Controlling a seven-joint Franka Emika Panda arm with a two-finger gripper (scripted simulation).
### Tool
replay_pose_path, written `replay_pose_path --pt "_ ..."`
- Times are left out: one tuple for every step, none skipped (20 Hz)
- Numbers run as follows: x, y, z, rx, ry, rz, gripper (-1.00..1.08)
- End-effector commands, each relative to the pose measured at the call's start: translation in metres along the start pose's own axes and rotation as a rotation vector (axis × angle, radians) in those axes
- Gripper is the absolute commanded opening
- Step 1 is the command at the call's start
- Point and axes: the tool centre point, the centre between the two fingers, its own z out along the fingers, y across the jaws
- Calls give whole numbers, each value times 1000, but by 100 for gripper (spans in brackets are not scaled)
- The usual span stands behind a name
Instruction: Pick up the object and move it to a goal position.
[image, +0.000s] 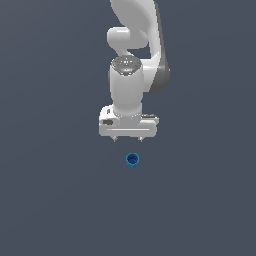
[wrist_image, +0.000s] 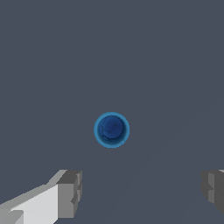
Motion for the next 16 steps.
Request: replay_pose_path --pt "1 -1 3 -1 -3 -5 100" --pt "2 -1 6 -1 -4 -8 100" --pt "2 -2 8 -2 -6 -12 100" --pt "3 -3 12 -3 -9 -17 100" --pt "4 -4 15 -4 -11 -23 100" --pt "6 -5 20 -4 -14 -29 100" --pt "7 -6 24 -5 -18 -36 100" --pt "8 -7 30 -6 -21 -44 100" --pt "9 -8 35 -7 -25 -52 100" --pt "11 -10 42 -8 -30 -61 100" --pt "12 -11 48 -8 -34 -71 100" --pt "13 -12 55 -9 -39 -80 100" --pt "14 -14 61 -9 -42 -88 100" --pt "15 -15 66 -9 -46 -95 100" --pt "16 -16 71 -10 -49 -102 100" --pt "17 -17 76 -10 -52 -108 100"
